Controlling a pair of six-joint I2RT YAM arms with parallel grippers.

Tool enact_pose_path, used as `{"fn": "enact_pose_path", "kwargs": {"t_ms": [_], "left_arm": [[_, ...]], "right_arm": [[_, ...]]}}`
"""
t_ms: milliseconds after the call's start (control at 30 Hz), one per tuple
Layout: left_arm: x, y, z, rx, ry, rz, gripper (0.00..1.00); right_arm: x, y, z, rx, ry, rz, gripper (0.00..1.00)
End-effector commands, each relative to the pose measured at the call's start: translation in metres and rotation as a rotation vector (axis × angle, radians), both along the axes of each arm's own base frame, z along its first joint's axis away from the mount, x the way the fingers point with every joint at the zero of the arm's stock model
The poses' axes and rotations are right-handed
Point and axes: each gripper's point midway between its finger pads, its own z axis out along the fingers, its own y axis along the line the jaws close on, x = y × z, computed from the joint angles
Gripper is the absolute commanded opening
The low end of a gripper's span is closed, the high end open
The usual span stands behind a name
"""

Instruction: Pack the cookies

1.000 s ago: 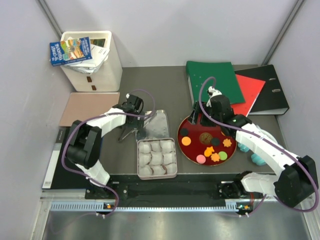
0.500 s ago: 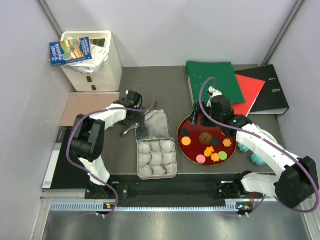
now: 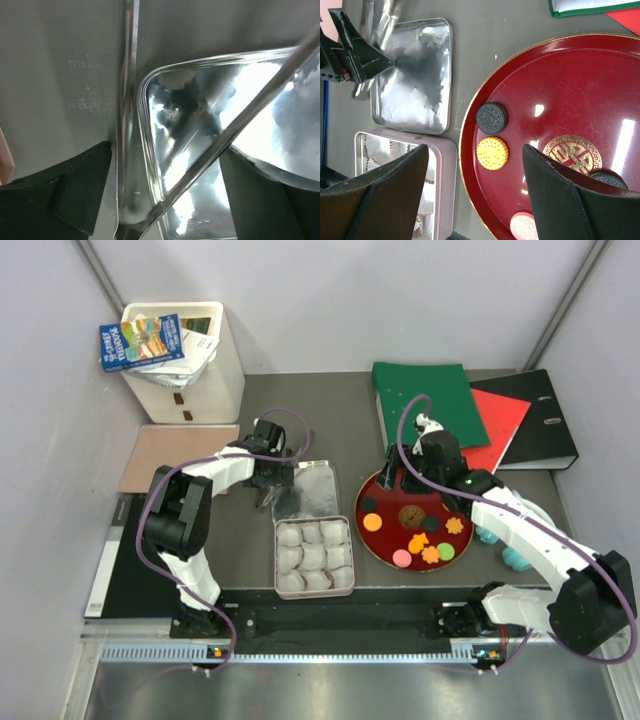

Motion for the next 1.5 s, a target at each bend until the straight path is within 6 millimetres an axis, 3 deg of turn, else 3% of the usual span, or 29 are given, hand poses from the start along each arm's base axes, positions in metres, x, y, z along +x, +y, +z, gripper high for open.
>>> {"fn": "enact_pose_path", "kwargs": {"t_ms": [0,233,367,567,700,900,967,1033,1067,1167,1300,1367,1400,1467], "left_arm": [[0.009,-0.003,0.013,-0.024,-0.055,0.016,0.96],[0.025,0.002,0.035,-0.089,-0.116,0.061,0.99],[0.038,0.009,0.037,-0.130,-0.115,0.080,0.99],[0.055,-0.001,0.024,-0.162,-0.070,-0.002,0.95],[0.051,-0.009,0.013,-0.185,-0.029,-0.045,0.91],[0.047,-0.004,-0.006,-0.155,0.013,-0.031,0.91],[0.051,-0.004,-0.005,-0.157,0.010,-0.027,0.85],[0.053,-0.005,-0.004,-0.163,0.012,-0.031,0.76],[0.052,-0.005,-0.005,-0.164,0.015,-0.031,0.67],[0.049,-0.004,-0.006,-0.161,0.021,-0.034,0.55],[0.044,0.004,-0.001,-0.135,0.006,-0.006,0.50],[0.045,0.012,0.017,-0.115,-0.041,0.022,0.46],[0.047,0.022,0.024,-0.078,-0.065,0.054,0.38],[0.052,0.032,0.055,-0.052,-0.143,0.093,0.35]], "right_arm": [[0.008,0.008,0.012,0.002,-0.036,0.018,0.75],[0.012,0.011,0.014,0.002,-0.034,0.029,0.75],[0.013,0.013,0.014,-0.001,-0.032,0.037,0.75],[0.013,0.013,0.012,-0.009,-0.023,0.042,0.75],[0.013,0.011,0.011,-0.024,-0.022,0.040,0.75],[0.012,0.010,0.009,-0.032,-0.021,0.043,0.75],[0.012,0.010,0.007,-0.032,-0.016,0.043,0.76],[0.012,0.010,0.006,-0.034,-0.013,0.045,0.75],[0.012,0.010,0.007,-0.034,-0.013,0.045,0.75],[0.012,0.010,0.007,-0.033,-0.017,0.046,0.76],[0.012,0.010,0.008,-0.031,-0.017,0.045,0.75],[0.013,0.011,0.010,-0.027,-0.022,0.044,0.75],[0.013,0.012,0.010,-0.026,-0.023,0.047,0.75],[0.015,0.013,0.012,-0.024,-0.026,0.049,0.75]]}}
